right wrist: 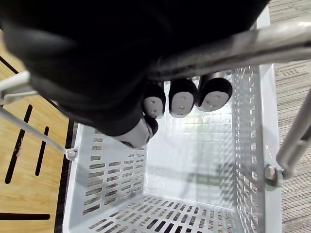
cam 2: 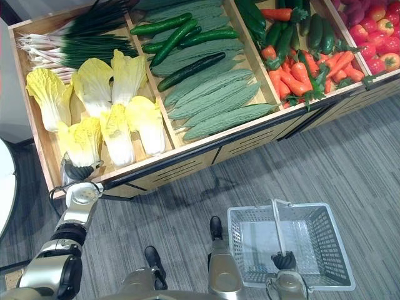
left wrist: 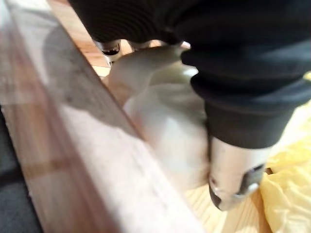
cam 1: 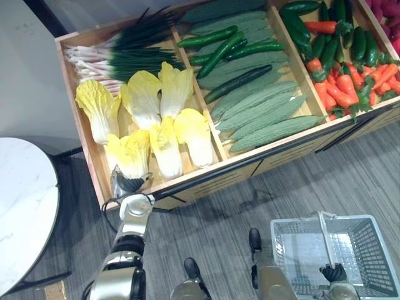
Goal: Pick vegetable in the basket
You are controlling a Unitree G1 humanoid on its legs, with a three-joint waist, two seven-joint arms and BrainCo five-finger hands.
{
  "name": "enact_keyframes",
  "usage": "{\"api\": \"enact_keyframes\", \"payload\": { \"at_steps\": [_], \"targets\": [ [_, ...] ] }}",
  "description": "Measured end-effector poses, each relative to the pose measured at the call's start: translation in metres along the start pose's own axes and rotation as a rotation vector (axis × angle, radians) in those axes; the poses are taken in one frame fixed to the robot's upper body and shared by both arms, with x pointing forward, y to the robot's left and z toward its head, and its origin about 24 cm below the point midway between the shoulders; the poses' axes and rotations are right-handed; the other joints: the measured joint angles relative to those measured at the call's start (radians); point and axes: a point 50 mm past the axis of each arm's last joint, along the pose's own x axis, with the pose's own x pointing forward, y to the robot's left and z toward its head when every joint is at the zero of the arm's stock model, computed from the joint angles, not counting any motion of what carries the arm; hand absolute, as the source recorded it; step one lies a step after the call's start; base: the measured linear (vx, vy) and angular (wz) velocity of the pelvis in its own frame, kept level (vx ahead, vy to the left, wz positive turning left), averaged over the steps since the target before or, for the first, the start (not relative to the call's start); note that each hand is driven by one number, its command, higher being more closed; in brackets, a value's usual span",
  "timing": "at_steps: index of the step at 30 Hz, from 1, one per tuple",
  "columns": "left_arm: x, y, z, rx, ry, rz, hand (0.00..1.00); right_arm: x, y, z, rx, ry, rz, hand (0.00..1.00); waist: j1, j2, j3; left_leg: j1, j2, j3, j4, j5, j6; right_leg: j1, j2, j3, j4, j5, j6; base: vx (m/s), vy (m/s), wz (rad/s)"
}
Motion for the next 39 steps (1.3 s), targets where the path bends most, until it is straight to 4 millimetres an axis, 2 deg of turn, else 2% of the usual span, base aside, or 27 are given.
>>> {"api": "enact_keyframes", "payload": {
  "at_steps": [9, 12, 16, 20, 24, 29, 33, 36, 39],
  "targets": [
    [0.002, 0.003, -0.001, 0.005, -0.006, 0.006, 1.00, -0.001, 0.003, 0.001, -0.007, -0.011, 0.009, 1.00, 0.000, -0.007, 0.007, 0.015, -0.002, 0.009, 0.002, -0.001, -0.001, 0.010, -0.004, 0.016, -0.006, 0.013, 0.001, -0.02, -0.010, -0.05],
    [-0.004, -0.005, -0.005, -0.012, 0.016, -0.018, 1.00, -0.002, 0.004, -0.005, -0.009, 0.009, 0.015, 1.00, -0.001, -0.006, 0.007, 0.045, -0.003, 0.000, -0.004, -0.002, -0.002, 0.055, -0.008, 0.004, -0.026, 0.014, 0.002, 0.03, 0.001, 0.11],
    [-0.018, -0.015, 0.000, -0.113, 0.014, -0.040, 1.00, -0.005, 0.006, -0.013, -0.003, 0.031, 0.015, 1.00, -0.001, -0.007, 0.006, 0.050, -0.008, -0.037, -0.004, -0.002, -0.002, 0.089, -0.019, -0.036, -0.039, 0.015, 0.003, 0.01, -0.005, 0.29],
    [-0.043, -0.020, 0.008, -0.223, -0.034, -0.050, 1.00, -0.009, 0.003, -0.025, 0.016, 0.083, -0.001, 1.00, 0.001, 0.000, 0.000, 0.071, -0.012, -0.085, -0.004, -0.001, -0.001, 0.142, -0.023, -0.097, -0.042, 0.014, 0.003, 0.01, -0.016, 0.30],
    [-0.061, -0.021, 0.004, -0.254, -0.038, -0.057, 1.00, -0.015, 0.002, -0.039, 0.020, 0.126, -0.009, 1.00, 0.005, -0.002, -0.063, 0.053, -0.023, -0.121, -0.004, 0.004, 0.006, 0.146, -0.037, -0.132, -0.042, 0.006, 0.005, -0.02, -0.009, 0.28],
    [-0.065, -0.009, 0.030, -0.285, -0.175, -0.026, 1.00, -0.018, -0.004, -0.050, 0.003, 0.166, -0.020, 1.00, 0.008, 0.000, -0.129, 0.055, -0.033, -0.166, -0.011, 0.018, 0.018, 0.176, -0.052, -0.180, -0.037, -0.001, 0.004, -0.07, -0.013, 0.29],
    [-0.068, -0.002, 0.054, -0.308, -0.292, -0.013, 1.00, -0.015, -0.014, -0.048, -0.031, 0.155, -0.035, 1.00, 0.009, -0.001, -0.158, 0.058, -0.041, -0.182, -0.041, 0.041, 0.019, 0.175, -0.057, -0.192, -0.038, -0.002, 0.003, -0.06, -0.010, 0.11],
    [-0.075, 0.005, 0.078, -0.291, -0.443, -0.035, 1.00, -0.006, -0.034, -0.035, -0.069, 0.114, -0.066, 1.00, 0.009, -0.001, -0.167, 0.068, -0.041, -0.172, -0.051, 0.047, 0.015, 0.174, -0.055, -0.183, -0.037, -0.004, -0.001, -0.06, -0.012, -0.08],
    [-0.087, 0.010, 0.093, -0.279, -0.588, -0.109, 1.00, 0.005, -0.058, -0.007, -0.198, 0.003, -0.083, 1.00, 0.007, 0.002, -0.187, 0.079, -0.040, -0.127, -0.057, 0.044, 0.012, 0.153, -0.049, -0.140, -0.034, -0.004, 0.005, -0.02, 0.000, -0.39]
  ]
}}
